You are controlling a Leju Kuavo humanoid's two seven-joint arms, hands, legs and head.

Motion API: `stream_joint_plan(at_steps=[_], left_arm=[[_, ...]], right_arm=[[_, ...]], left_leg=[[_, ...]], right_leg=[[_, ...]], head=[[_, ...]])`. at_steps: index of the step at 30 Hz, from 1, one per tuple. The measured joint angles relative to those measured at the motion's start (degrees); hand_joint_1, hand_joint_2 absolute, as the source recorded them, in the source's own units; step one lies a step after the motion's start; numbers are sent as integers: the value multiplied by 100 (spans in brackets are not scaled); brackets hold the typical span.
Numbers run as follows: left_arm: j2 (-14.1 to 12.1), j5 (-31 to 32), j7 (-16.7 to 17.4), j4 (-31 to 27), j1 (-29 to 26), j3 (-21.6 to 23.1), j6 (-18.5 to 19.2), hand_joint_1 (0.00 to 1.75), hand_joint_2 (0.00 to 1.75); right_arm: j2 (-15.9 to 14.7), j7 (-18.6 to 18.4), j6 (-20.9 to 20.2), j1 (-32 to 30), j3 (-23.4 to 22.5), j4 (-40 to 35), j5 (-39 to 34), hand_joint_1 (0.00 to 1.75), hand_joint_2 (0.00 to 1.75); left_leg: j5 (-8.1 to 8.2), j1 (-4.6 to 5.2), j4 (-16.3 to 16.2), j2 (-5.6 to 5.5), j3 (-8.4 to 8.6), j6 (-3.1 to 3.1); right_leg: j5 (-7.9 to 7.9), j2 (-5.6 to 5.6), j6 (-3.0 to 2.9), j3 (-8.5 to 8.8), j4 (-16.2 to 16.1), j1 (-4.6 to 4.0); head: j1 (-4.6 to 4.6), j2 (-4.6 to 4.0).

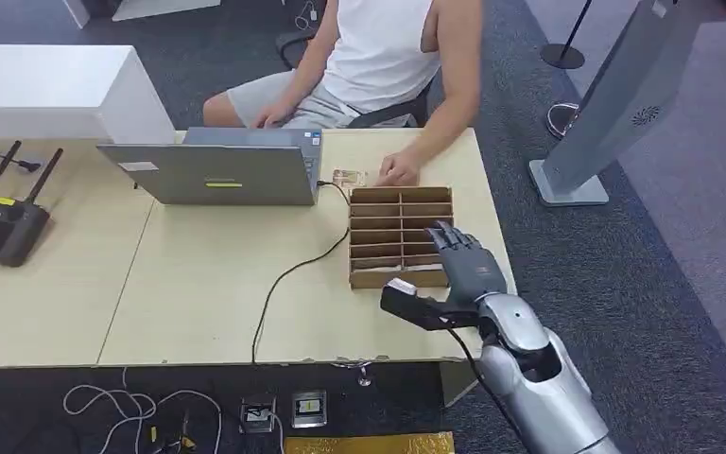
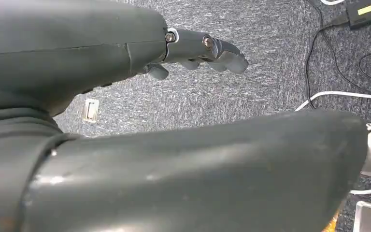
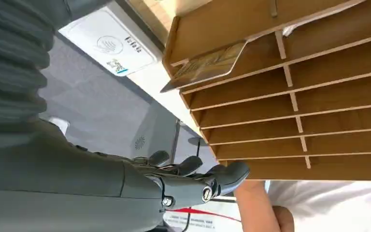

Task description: Pass the card to the sensor for recognition and then transmit it.

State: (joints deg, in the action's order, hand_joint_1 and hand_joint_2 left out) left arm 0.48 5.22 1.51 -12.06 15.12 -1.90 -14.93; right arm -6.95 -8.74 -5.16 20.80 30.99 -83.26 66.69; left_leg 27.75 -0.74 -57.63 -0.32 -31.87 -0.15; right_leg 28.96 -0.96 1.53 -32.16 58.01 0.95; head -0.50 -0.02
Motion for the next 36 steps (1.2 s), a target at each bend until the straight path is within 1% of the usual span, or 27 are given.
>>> stream_joint_plan(at_steps=[5, 11, 23, 24, 25, 26, 27, 28, 36], left_arm=[[0, -15, -11, 0, 0, 0, 6, 0, 0], [0, -41, -11, 0, 2, 0, 4, 0, 0], [0, -94, -9, 0, 2, 0, 15, 0, 0], [0, -94, -11, 0, 2, 0, 22, 0, 0], [0, -92, -11, 0, 3, 0, 26, 0, 0], [0, -92, -11, 0, 3, 0, 33, 0, 0], [0, -92, -11, 0, 3, 0, 37, 0, 0], [0, -94, -9, 0, 5, 0, 37, 0, 0], [-2, -120, -11, 0, 9, 0, 55, 0, 0]], right_arm=[[42, 0, 22, 1, 2, 112, -114, 0, 175], [90, 39, 144, 18, 2, 284, -225, 0, 175], [180, 103, 175, 121, 22, 569, -267, 2, 175], [179, 103, 177, 130, 26, 593, -271, 24, 175], [184, 101, 184, 137, 31, 614, -280, 133, 175], [184, 99, 199, 144, 37, 636, -296, 150, 175], [186, 94, 216, 153, 44, 663, -315, 161, 175], [190, 79, 251, 162, 59, 699, -330, 175, 175], [206, 66, 422, 297, 85, 1039, -435, 175, 175]], left_leg=[[0, 0, 0, 0, 0, 0], [0, 0, 0, 0, 0, 0], [0, 0, 0, 0, 0, 0], [0, 0, 0, 0, 0, 0], [0, 0, 0, 0, 0, 0], [0, 0, 0, 0, 0, 0], [0, 0, 0, 0, 0, 0], [0, 0, 0, 0, 0, 0], [0, 0, 0, 0, 0, 0]], right_leg=[[0, 0, 0, 0, 0, 0], [0, 0, 0, 0, 0, 0], [0, 1, 0, 0, 0, 0], [0, 1, 0, 0, 0, 0], [0, 0, 0, 0, 0, 0], [0, 0, 0, 0, 0, 0], [0, 0, 0, 0, 0, 0], [0, 0, 0, 0, 0, 0], [0, 0, 0, 0, 0, 0]], head=[[0, 0], [2, 0], [0, 0], [0, 0], [0, 0], [0, 0], [0, 0], [0, 0], [0, 0]])
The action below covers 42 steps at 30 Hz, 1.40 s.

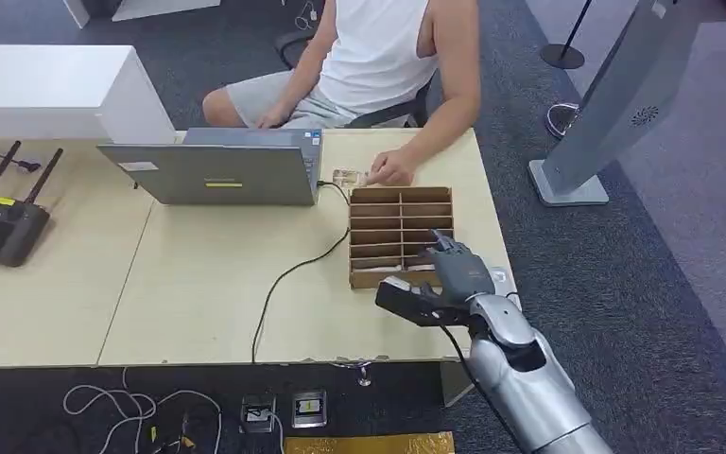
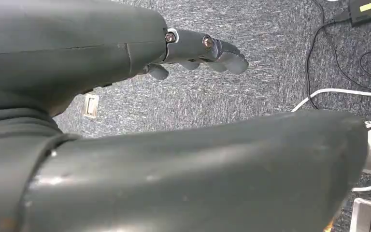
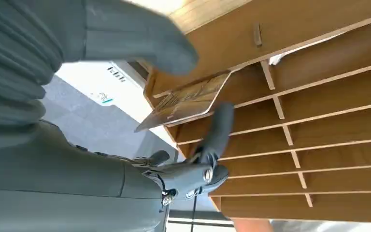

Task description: Pass the card to the sensor for recognition and then transmit it.

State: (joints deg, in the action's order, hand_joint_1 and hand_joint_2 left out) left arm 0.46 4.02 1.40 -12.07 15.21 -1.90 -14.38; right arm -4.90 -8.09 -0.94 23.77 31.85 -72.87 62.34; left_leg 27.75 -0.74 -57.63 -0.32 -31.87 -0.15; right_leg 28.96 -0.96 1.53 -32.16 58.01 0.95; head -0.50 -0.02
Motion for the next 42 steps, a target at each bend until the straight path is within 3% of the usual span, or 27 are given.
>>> stream_joint_plan(at_steps=[6, 7, 9, 10, 12, 13, 14, 17, 26, 32, 34, 42], left_arm=[[0, 22, 0, 0, 9, 2, 52, 0, 0], [0, 22, 2, 0, 12, 2, 52, 0, 0], [0, 13, 2, 0, 12, 2, 50, 0, 0], [0, 4, 2, 0, 12, 2, 50, 0, 0], [0, -2, 2, 0, 13, 2, 48, 0, 0], [-2, -9, 2, 0, 13, 2, 48, 0, 0], [0, -13, 2, 0, 13, 2, 50, 0, 0], [0, 2, 2, 0, 13, 2, 50, 0, 0], [0, 26, 0, 0, 19, 15, 46, 0, 0], [0, 35, 2, 0, 22, 44, 44, 0, 0], [0, 37, 2, 0, 26, 50, 33, 0, 0], [7, 50, 0, 0, 34, 142, -48, 0, 0]], right_arm=[[7, 0, 94, 94, 7, 170, -66, 145, 175], [7, 0, 107, 98, 7, 185, -85, 131, 175], [7, 2, 133, 98, 11, 227, -120, 133, 175], [9, 2, 147, 100, 15, 242, -138, 112, 175], [15, 2, 186, 109, 28, 280, -175, 113, 175], [17, 2, 204, 109, 31, 290, -192, 124, 175], [17, 2, 236, 109, 33, 301, -208, 145, 175], [26, 37, 370, 124, 37, 350, -243, 152, 175], [68, 170, 584, 301, 52, 522, -232, 152, 175], [83, 236, 625, 489, 59, 625, -205, 175, 175], [85, 295, 671, 569, 61, 658, -179, 175, 175], [76, 627, 750, 1557, -59, 653, -107, 175, 175]], left_leg=[[0, 0, 0, 0, 1, 0], [0, 0, 0, 0, 1, 0], [0, 0, 0, 0, 0, 0], [0, 0, 0, 0, 0, 0], [0, 0, 0, 0, 1, 0], [0, 0, 0, 0, 1, 0], [0, 0, 0, 0, 1, 0], [0, 0, 0, 0, 1, 0], [0, 0, 0, 0, 1, 0], [0, 0, -1, 1, 0, 0], [0, 0, -1, 1, 0, 0], [-4, 1, -2, 17, 3, -3]], right_leg=[[0, 1, 0, 0, 0, 0], [0, 0, 0, 0, 0, 0], [0, 0, 0, 0, 0, 0], [0, 0, 0, 0, 0, 0], [0, 1, 0, 0, 0, 0], [0, 1, 0, 0, 0, 0], [0, 1, 0, 0, 0, 0], [0, 1, 0, 0, 0, 0], [0, 3, 0, -1, 0, 0], [-1, 3, 0, -1, 0, 0], [-2, 4, 1, -1, 1, 0], [-7, 12, 1, -6, 1, 0]], head=[[-2, 0], [0, 0], [0, 0], [0, 0], [0, 0], [-2, 0], [0, 0], [0, 0], [2, 0], [0, 0], [0, 0], [0, 0]])
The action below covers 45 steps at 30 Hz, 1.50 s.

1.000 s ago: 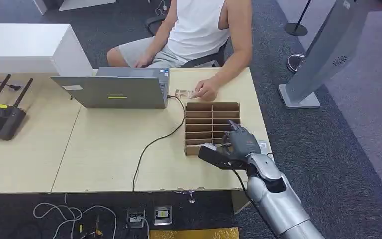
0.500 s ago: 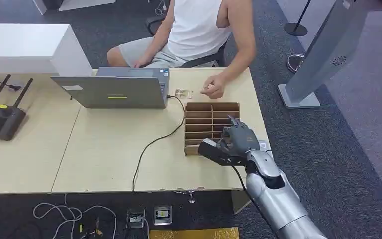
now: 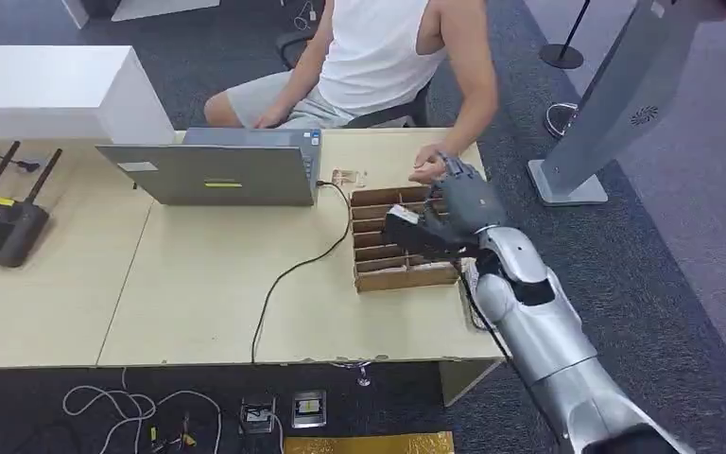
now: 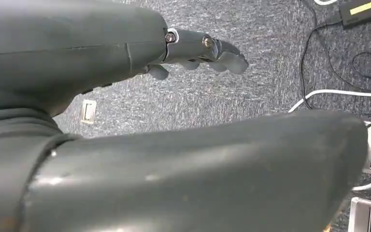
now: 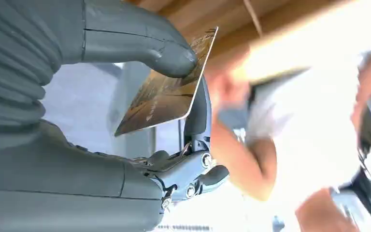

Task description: Pass the card to the sensor for recognition and then transmit it.

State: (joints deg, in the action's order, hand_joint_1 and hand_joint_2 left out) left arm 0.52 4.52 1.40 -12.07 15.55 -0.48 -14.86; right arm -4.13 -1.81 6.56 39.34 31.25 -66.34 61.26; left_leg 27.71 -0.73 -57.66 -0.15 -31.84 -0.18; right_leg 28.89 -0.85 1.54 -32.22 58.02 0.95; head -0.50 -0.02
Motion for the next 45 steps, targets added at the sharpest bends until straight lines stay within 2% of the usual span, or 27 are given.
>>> stream_joint_plan(at_steps=[6, 13, 30, 31, 32, 33, 39, 45], left_arm=[[24, 15, -22, 0, 8, 65, -4, 0, 0], [46, 33, -31, 0, 14, 155, -2, 0, 0], [61, 31, -17, -46, 75, 428, 103, 0, 0], [61, 28, -17, -46, 78, 439, 103, 0, 0], [61, 20, -13, -46, 80, 452, 103, 0, 0], [61, 11, 0, -46, 81, 470, 103, 0, 0], [55, -22, 42, -46, 85, 551, 105, 0, 0], [52, -96, 44, -46, 91, 616, 96, 0, 0]], right_arm=[[-7, 155, 7, 838, -181, -2, -105, 175, 175], [-11, 280, -9, 1352, -271, 20, -192, 175, 175], [219, 489, 398, 1532, -201, 1388, -127, 175, 175], [232, 494, 429, 1529, -201, 1471, -105, 164, 175], [240, 496, 466, 1528, -201, 1561, -90, 59, 175], [247, 498, 503, 1529, -201, 1670, -85, 3, 175], [275, 487, 679, 1486, -199, 2207, -89, 0, 175], [273, 518, 1133, 1479, -208, 2549, -195, 0, 175]], left_leg=[[0, 0, -1, 1, -2, 0], [1, 0, 0, 1, -4, 0], [0, 0, 0, -2, -6, 0], [0, 0, 0, -2, -6, 0], [0, 0, 0, -2, -6, 0], [0, 0, 0, -2, -5, 0], [0, 0, 0, -2, -6, 0], [0, 0, -1, -2, -6, 0]], right_leg=[[-2, 8, -1, -5, 1, 0], [-2, 9, -1, -5, 0, 0], [-1, -1, -1, -3, 1, 0], [-1, -1, -1, -4, 1, 0], [-1, -1, -1, -3, 1, 0], [-1, -1, -1, -3, 1, 0], [-2, -1, -1, -5, 1, 0], [-1, -1, -1, -7, 1, 0]], head=[[0, 0], [0, 0], [0, 0], [-2, 0], [0, 0], [0, 0], [0, 0], [0, 0]])
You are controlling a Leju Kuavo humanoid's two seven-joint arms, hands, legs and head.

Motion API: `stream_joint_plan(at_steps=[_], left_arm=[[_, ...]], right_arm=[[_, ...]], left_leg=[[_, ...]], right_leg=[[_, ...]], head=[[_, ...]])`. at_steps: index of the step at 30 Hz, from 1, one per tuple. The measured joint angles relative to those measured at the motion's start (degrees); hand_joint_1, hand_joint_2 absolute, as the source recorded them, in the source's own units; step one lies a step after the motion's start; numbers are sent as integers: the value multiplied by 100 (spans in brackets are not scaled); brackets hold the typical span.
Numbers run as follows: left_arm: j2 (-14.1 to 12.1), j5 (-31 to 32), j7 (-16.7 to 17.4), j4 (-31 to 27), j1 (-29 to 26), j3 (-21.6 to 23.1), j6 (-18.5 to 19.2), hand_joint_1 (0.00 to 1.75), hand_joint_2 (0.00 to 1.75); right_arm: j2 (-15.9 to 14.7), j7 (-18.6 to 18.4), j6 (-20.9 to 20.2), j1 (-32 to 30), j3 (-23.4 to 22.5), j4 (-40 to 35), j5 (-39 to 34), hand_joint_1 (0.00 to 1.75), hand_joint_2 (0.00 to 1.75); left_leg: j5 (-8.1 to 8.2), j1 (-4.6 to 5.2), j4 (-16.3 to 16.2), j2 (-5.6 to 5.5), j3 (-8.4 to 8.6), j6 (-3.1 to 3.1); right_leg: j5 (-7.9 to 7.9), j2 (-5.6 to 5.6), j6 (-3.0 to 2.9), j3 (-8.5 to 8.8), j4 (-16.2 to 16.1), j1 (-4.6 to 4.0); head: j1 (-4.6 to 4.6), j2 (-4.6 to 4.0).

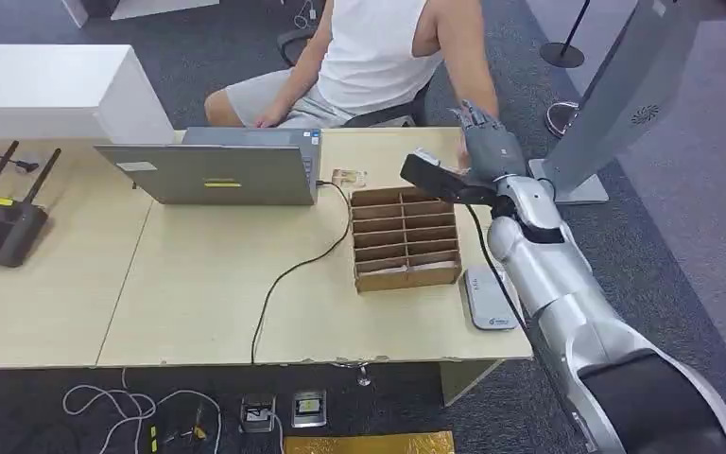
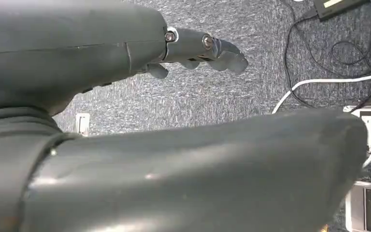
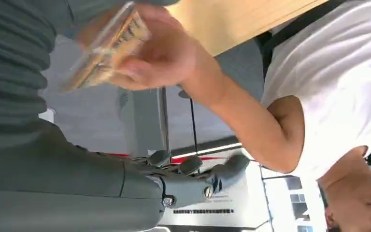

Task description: Pass the card to the sensor for recognition and then transmit it.

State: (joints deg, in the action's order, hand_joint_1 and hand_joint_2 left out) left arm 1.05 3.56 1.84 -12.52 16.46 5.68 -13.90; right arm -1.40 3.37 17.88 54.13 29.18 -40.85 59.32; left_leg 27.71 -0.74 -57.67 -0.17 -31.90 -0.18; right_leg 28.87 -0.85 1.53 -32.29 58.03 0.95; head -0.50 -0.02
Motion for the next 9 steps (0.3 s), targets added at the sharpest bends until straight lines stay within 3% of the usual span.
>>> stream_joint_plan(at_steps=[9], left_arm=[[0, -168, 0, 0, -11, 59, -129, 0, 0]], right_arm=[[-188, 300, 841, 170, -269, 79, -442, 0, 175]], left_leg=[[0, 1, -1, 1, 2, 0]], right_leg=[[0, 2, 0, 0, -1, 1]], head=[[0, 0]])
